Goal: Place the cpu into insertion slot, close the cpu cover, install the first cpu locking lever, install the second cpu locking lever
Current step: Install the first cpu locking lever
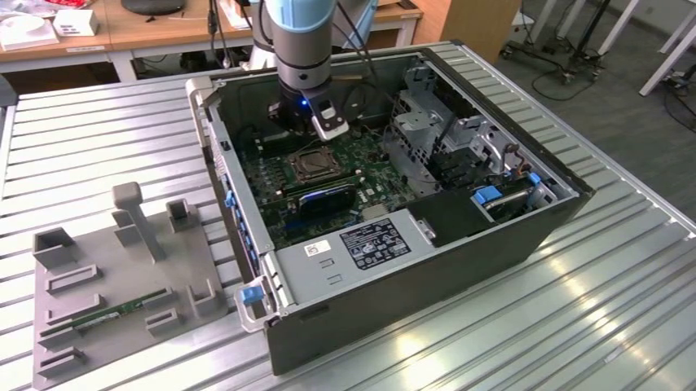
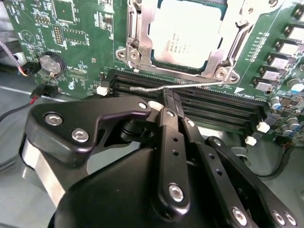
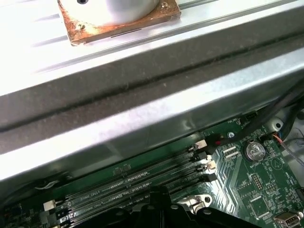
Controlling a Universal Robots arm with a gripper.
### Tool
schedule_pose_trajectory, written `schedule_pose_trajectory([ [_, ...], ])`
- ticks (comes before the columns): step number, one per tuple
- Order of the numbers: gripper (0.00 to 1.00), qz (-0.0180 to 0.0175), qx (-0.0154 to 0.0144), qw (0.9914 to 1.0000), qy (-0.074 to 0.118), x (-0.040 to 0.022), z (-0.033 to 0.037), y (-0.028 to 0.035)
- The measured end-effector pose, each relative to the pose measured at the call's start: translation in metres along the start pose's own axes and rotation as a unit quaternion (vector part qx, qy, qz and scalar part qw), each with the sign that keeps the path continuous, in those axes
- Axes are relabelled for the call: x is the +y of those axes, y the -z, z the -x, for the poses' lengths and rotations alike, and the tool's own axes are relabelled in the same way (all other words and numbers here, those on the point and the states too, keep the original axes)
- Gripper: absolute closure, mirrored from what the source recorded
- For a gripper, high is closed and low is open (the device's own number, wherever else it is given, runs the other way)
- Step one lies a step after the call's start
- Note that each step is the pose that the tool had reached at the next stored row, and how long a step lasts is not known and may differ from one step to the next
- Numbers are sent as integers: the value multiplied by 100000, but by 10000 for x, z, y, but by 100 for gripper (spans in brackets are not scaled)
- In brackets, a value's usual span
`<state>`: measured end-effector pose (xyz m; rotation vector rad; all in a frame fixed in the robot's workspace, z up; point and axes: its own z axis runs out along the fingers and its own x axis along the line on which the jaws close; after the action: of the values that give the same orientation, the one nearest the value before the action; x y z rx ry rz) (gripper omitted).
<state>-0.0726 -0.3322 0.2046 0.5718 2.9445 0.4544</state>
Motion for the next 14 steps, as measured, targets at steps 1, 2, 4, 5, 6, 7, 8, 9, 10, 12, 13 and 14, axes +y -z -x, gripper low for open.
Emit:
schedule_pose_trajectory([
  [1, 89, 0, 4, 100000, 6, 0, 0, 0],
  [2, 89, 7, 6, 100000, 11, 1, 0, 0],
  [4, 89, -4, 3, 100000, -6, 2, 1, 0],
  [5, 89, -9, 1, 100000, -13, 2, 3, 0],
  [6, 89, -10, -2, 100000, -18, 3, 5, -1],
  [7, 89, -5, -8, 100000, -22, 3, 5, -1],
  [8, 89, -4, -7, 100000, -27, 3, 5, -1],
  [9, 89, -4, -7, 100000, -24, 3, 6, -1],
  [10, 89, -4, -7, 100000, -27, 3, 6, -1],
  [12, 89, -21, -5, 100000, -30, 5, 6, 3],
  [13, 89, -16, -5, 100000, -31, 8, 6, 11],
  [14, 89, -7, -8, 100000, -33, 12, 7, 24],
])
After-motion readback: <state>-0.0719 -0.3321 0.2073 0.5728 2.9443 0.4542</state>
